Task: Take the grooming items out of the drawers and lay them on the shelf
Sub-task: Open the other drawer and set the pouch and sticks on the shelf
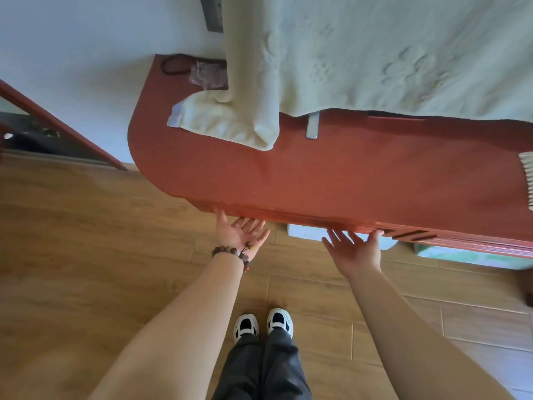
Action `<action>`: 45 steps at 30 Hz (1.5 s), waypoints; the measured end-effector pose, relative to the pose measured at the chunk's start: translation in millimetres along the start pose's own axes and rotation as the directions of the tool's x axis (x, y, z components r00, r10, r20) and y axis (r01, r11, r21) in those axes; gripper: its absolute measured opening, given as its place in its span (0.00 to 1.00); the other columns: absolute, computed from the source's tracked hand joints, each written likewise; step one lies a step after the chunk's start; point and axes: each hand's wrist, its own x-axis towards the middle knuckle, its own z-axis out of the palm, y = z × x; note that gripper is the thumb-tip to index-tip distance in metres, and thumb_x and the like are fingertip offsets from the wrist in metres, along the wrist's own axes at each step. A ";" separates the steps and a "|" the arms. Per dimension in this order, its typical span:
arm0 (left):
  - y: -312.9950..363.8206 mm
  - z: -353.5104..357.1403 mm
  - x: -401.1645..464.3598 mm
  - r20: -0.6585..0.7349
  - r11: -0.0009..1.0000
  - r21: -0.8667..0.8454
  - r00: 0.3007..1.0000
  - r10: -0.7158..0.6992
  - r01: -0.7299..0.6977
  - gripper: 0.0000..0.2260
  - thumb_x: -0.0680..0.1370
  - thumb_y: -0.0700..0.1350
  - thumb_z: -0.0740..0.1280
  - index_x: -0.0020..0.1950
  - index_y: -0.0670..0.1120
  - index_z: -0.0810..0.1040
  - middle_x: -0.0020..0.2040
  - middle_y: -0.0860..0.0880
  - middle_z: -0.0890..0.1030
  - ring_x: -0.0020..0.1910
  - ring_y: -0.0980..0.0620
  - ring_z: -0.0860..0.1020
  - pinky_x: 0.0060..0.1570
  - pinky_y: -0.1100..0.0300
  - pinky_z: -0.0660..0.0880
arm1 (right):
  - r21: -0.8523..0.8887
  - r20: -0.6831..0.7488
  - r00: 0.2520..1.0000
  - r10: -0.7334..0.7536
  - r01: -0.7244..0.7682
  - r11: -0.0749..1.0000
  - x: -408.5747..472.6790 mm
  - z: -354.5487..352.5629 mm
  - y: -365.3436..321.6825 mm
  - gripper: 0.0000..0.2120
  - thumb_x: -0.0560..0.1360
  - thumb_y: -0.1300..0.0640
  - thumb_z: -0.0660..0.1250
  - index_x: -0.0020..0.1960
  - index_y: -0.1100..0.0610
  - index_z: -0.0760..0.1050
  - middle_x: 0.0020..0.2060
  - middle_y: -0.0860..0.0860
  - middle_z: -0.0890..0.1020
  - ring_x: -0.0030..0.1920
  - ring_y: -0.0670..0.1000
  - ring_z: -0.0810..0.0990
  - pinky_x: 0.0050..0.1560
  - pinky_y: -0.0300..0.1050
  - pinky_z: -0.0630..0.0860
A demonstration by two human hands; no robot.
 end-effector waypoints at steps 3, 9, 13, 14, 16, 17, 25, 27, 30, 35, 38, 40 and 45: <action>1.2 2.0 4.6 -0.007 1.000 -0.015 1.000 0.004 -0.005 0.42 0.73 0.71 0.56 0.75 0.40 0.58 0.75 0.40 0.63 0.71 0.40 0.67 0.69 0.37 0.62 | 0.056 0.023 1.000 0.010 -0.011 0.998 2.3 1.7 -2.4 0.42 0.73 0.30 0.55 0.76 0.58 0.54 0.72 0.61 0.65 0.70 0.62 0.67 0.69 0.64 0.62; -4.4 -0.4 -1.3 0.002 1.000 -0.015 1.000 -0.004 0.004 0.35 0.74 0.70 0.56 0.65 0.41 0.67 0.71 0.42 0.68 0.69 0.42 0.69 0.68 0.37 0.63 | 0.018 0.013 1.000 0.015 -0.015 1.000 -3.7 -4.9 3.3 0.42 0.71 0.28 0.56 0.74 0.57 0.59 0.71 0.59 0.66 0.68 0.59 0.70 0.65 0.65 0.67; -11.4 -15.9 -11.9 -0.009 1.000 -0.027 1.000 -0.010 0.010 0.36 0.75 0.69 0.55 0.69 0.41 0.65 0.70 0.41 0.69 0.70 0.42 0.68 0.67 0.37 0.63 | 0.001 -0.028 1.000 0.009 -0.009 1.000 -14.3 -17.6 11.5 0.37 0.75 0.32 0.53 0.74 0.56 0.57 0.72 0.59 0.64 0.70 0.59 0.68 0.66 0.64 0.65; -13.8 -20.2 -14.7 -0.011 1.000 -0.030 1.000 -0.011 0.011 0.36 0.76 0.69 0.54 0.69 0.40 0.65 0.70 0.41 0.69 0.70 0.42 0.68 0.66 0.37 0.63 | -0.001 -0.037 0.999 0.008 -0.008 1.000 -17.8 -21.8 14.0 0.36 0.76 0.33 0.52 0.75 0.56 0.56 0.73 0.59 0.64 0.70 0.59 0.68 0.66 0.64 0.65; -18.5 -29.8 -21.8 -0.012 0.999 -0.032 1.000 -0.013 0.013 0.36 0.76 0.69 0.53 0.69 0.41 0.64 0.70 0.41 0.69 0.71 0.42 0.67 0.66 0.37 0.63 | -0.009 -0.049 0.999 0.009 -0.009 1.000 -24.6 -30.7 18.8 0.34 0.77 0.35 0.52 0.75 0.55 0.56 0.73 0.59 0.63 0.70 0.59 0.68 0.67 0.64 0.64; -20.8 -35.5 -25.4 -0.011 0.999 -0.033 1.000 -0.014 0.013 0.36 0.76 0.69 0.53 0.70 0.41 0.63 0.71 0.40 0.68 0.71 0.42 0.66 0.67 0.37 0.63 | -0.012 -0.052 0.999 0.009 -0.009 1.000 -28.0 -35.4 21.4 0.34 0.77 0.35 0.52 0.75 0.55 0.56 0.73 0.59 0.64 0.70 0.59 0.68 0.67 0.64 0.64; -37.2 -79.8 -52.0 -0.017 0.998 -0.049 1.000 -0.026 0.025 0.37 0.75 0.69 0.54 0.70 0.41 0.64 0.71 0.40 0.68 0.72 0.41 0.66 0.67 0.37 0.63 | -0.035 -0.044 0.999 -0.015 0.014 0.999 -56.9 -77.2 45.1 0.36 0.74 0.31 0.53 0.71 0.57 0.61 0.68 0.60 0.69 0.67 0.58 0.71 0.64 0.63 0.67; -41.7 -91.5 -59.7 -0.030 0.998 -0.050 0.999 -0.034 0.033 0.38 0.75 0.69 0.54 0.73 0.41 0.61 0.72 0.40 0.66 0.72 0.42 0.65 0.66 0.38 0.63 | -0.043 -0.046 0.999 -0.017 0.015 0.999 -66.0 -87.9 52.6 0.35 0.74 0.30 0.53 0.68 0.57 0.64 0.67 0.59 0.70 0.66 0.58 0.72 0.62 0.63 0.69; -49.4 -111.2 -71.3 -0.043 0.998 -0.054 0.998 -0.045 0.042 0.39 0.76 0.69 0.53 0.75 0.41 0.58 0.74 0.40 0.64 0.73 0.42 0.64 0.66 0.37 0.63 | -0.040 -0.058 0.998 -0.019 0.017 0.999 -79.7 -105.5 63.9 0.36 0.73 0.30 0.53 0.69 0.56 0.64 0.65 0.59 0.71 0.66 0.57 0.72 0.60 0.62 0.70; -62.0 -137.9 -89.5 -0.053 0.997 -0.055 0.997 -0.052 0.049 0.37 0.76 0.69 0.52 0.75 0.42 0.58 0.75 0.41 0.63 0.73 0.42 0.64 0.64 0.38 0.64 | -0.026 -0.074 0.997 -0.025 0.023 0.999 -99.5 -130.2 78.3 0.37 0.74 0.30 0.53 0.72 0.55 0.60 0.68 0.59 0.69 0.68 0.58 0.70 0.61 0.63 0.69; -65.2 -146.9 -96.0 -0.055 0.998 -0.050 0.997 -0.051 0.048 0.37 0.76 0.68 0.52 0.75 0.43 0.59 0.74 0.41 0.64 0.73 0.42 0.64 0.62 0.38 0.65 | -0.025 -0.076 0.997 -0.027 0.025 0.999 -107.2 -137.7 83.9 0.38 0.74 0.30 0.53 0.73 0.55 0.59 0.70 0.59 0.68 0.68 0.58 0.70 0.63 0.63 0.68; -66.6 -151.1 -98.6 -0.061 0.998 -0.045 0.997 -0.050 0.047 0.36 0.76 0.68 0.53 0.74 0.43 0.59 0.74 0.41 0.65 0.72 0.42 0.65 0.61 0.38 0.66 | -0.023 -0.078 0.997 -0.028 0.027 0.999 -111.1 -141.2 86.9 0.38 0.74 0.30 0.53 0.73 0.55 0.60 0.69 0.59 0.68 0.68 0.58 0.70 0.62 0.63 0.69; -71.4 -158.6 -104.4 -0.079 0.999 -0.028 0.996 -0.038 0.036 0.36 0.77 0.68 0.53 0.73 0.42 0.61 0.72 0.41 0.67 0.71 0.42 0.67 0.64 0.39 0.66 | -0.024 -0.068 0.997 -0.032 0.030 0.999 -115.7 -149.3 91.7 0.37 0.74 0.30 0.54 0.72 0.56 0.62 0.65 0.59 0.71 0.65 0.58 0.72 0.60 0.62 0.70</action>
